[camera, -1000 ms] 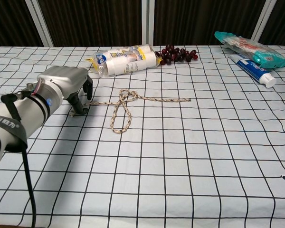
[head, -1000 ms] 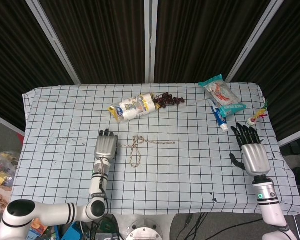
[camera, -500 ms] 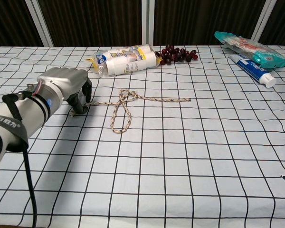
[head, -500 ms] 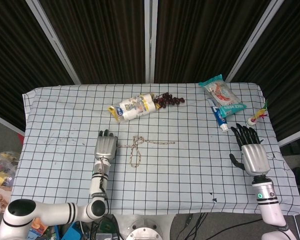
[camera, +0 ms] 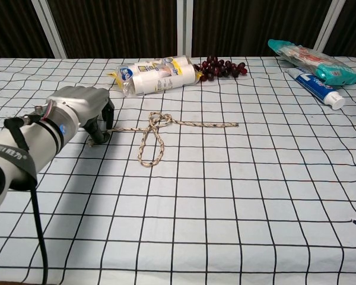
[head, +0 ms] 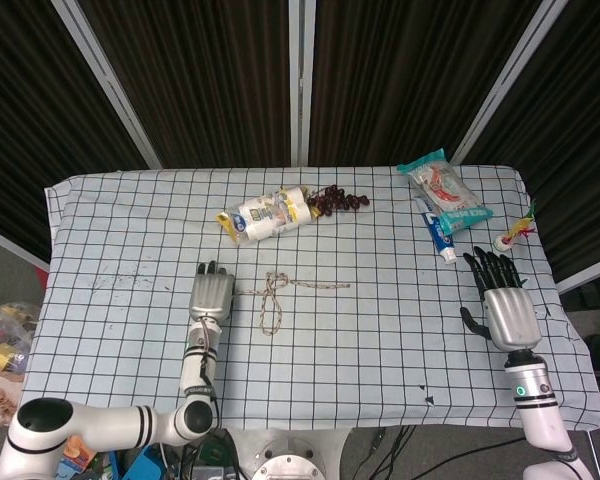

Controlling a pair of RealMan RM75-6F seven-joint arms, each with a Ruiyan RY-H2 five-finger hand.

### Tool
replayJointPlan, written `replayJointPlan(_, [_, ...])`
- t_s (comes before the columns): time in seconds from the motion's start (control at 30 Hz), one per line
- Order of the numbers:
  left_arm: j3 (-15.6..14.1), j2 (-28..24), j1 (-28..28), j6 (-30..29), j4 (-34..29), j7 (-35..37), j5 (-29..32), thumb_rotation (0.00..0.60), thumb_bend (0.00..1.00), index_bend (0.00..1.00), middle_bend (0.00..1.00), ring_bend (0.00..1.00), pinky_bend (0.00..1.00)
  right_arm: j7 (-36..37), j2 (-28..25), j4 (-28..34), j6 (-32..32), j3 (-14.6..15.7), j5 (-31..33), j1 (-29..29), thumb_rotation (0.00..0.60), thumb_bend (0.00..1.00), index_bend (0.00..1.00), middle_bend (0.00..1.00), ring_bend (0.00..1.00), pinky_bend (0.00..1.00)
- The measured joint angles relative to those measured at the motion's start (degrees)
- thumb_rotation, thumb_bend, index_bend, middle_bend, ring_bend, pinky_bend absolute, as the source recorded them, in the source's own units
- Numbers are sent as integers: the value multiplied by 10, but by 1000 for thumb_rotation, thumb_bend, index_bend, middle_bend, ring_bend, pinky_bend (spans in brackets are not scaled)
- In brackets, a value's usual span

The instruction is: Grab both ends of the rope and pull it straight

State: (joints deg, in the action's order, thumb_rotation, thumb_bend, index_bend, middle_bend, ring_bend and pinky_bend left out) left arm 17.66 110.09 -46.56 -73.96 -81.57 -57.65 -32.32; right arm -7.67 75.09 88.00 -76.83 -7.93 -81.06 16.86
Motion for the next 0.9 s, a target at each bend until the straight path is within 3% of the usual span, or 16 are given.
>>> replayJointPlan(0.9, [0, -1, -4, -6, 0, -11, 21, 600, 411, 548, 316, 106, 148, -5, 2, 1, 2, 0, 2, 3, 600, 268, 0, 0, 0, 0])
